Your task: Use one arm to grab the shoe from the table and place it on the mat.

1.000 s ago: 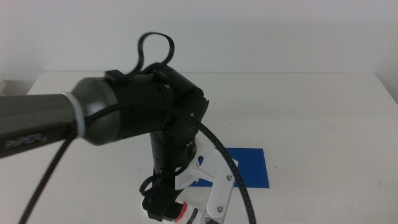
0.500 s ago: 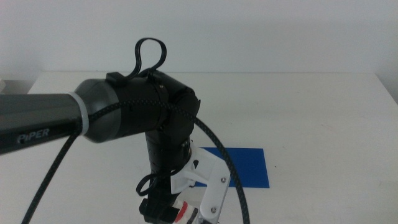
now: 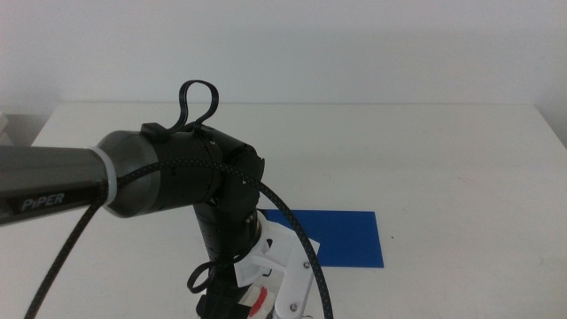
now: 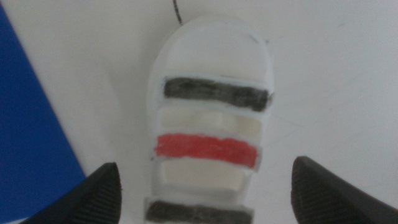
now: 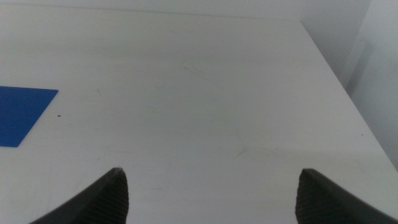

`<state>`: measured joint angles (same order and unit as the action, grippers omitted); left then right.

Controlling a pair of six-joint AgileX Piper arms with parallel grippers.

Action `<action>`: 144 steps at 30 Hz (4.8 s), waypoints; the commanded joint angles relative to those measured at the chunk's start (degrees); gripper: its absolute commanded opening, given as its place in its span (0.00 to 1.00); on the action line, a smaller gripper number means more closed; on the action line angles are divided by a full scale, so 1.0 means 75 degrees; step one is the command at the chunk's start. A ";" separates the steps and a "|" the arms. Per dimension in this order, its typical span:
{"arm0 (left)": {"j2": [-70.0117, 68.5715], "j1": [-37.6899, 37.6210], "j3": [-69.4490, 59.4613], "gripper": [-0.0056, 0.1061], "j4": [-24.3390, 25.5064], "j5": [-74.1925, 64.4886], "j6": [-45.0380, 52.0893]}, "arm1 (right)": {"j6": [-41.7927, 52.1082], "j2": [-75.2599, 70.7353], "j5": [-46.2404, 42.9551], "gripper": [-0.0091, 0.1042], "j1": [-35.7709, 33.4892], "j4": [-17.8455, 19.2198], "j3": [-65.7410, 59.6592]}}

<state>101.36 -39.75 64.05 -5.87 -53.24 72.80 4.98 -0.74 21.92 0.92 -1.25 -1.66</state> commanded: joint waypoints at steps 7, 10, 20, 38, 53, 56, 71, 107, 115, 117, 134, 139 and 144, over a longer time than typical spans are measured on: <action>-0.0285 -0.0011 0.0134 0.89 -0.0098 0.0073 0.0023 | 0.0093 -0.0148 -0.0427 0.91 -0.0017 0.0064 0.0141; -0.0186 -0.0011 0.0134 0.89 -0.0124 0.0102 0.0015 | 0.0093 -0.0148 -0.0427 0.91 -0.0017 0.0064 0.0141; 0.0076 -0.0011 0.0134 0.88 -0.0112 0.0095 0.0024 | 0.0093 -0.0148 -0.0427 0.91 -0.0017 0.0064 0.0141; 0.0069 -0.0011 0.0468 0.04 0.0005 -0.0734 -0.0684 | 0.0093 -0.0148 -0.0427 0.91 -0.0017 0.0064 0.0141; 0.0854 -0.0017 0.3215 0.04 0.0212 -0.1972 -0.0978 | 0.0093 -0.0148 -0.0427 0.91 -0.0017 0.0064 0.0141; 0.1585 -0.0017 0.4249 0.04 0.0066 -0.2677 -0.1098 | 0.0093 -0.0148 -0.0427 0.91 -0.0017 0.0064 0.0141; 0.2824 -0.0234 0.6361 0.04 0.0027 -0.2987 -0.1480 | 0.0093 -0.0148 -0.0427 0.91 -0.0017 0.0064 0.0141; 0.2833 -0.0234 0.6361 0.04 0.1047 -0.2964 -2.5860 | 0.0093 -0.0148 -0.0427 0.91 -0.0017 0.0064 0.0141; 0.2848 -0.0234 0.6361 0.04 0.1315 -0.2957 -2.5860 | 0.0093 -0.0148 -0.0427 0.91 -0.0017 0.0064 0.0141; 0.2872 -0.0234 0.6361 0.04 0.1195 -0.2973 -2.5860 | 0.0093 -0.0148 -0.0427 0.91 -0.0017 0.0064 0.0141; 0.3273 -0.0210 0.6361 0.04 0.1076 -0.2980 -2.5860 | 0.0093 -0.0148 -0.0427 0.91 -0.0017 0.0064 0.0141; 0.3281 -0.0210 0.6361 0.68 0.1036 -0.2980 -2.5860 | 0.0093 -0.0148 -0.0427 0.91 -0.0017 0.0064 0.0141; 0.3274 -0.0210 0.6361 0.89 0.1025 -0.2980 -2.5860 | 0.0093 -0.0148 -0.0427 0.91 -0.0017 0.0064 0.0141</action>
<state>129.49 -41.39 110.13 1.61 -69.81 -119.79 4.98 -0.74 21.92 0.92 -1.25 -1.66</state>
